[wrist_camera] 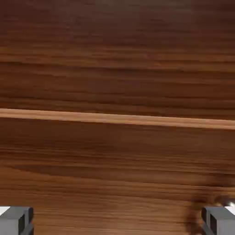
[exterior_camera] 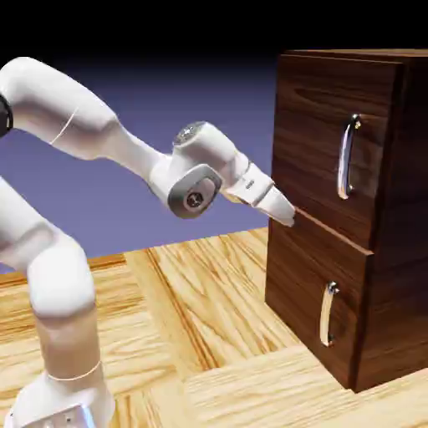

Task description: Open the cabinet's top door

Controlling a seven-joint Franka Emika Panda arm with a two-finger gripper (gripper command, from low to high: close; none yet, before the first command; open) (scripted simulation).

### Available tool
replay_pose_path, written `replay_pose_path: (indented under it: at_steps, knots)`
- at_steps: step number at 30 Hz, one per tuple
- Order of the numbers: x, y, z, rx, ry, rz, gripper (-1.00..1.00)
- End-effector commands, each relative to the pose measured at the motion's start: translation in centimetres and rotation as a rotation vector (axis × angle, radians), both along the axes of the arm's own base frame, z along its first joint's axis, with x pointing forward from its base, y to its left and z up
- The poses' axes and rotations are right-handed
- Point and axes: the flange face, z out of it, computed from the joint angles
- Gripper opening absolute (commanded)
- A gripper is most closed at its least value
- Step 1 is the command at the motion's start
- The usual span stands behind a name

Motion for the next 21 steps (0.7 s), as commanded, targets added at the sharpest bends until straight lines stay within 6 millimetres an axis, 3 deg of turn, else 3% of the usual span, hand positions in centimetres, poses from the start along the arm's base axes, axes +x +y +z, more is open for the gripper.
replay_pose_path:
  at_steps: [1,11,21]
  knots:
    - [0.0,0.2,0.6,-0.002,-0.013,0.003,1.0]
    - [-0.4,1.6,5.5,-0.021,-0.144,0.028,1.0]
    - [-1.5,1.7,9.2,-0.029,-0.279,0.039,1.0]
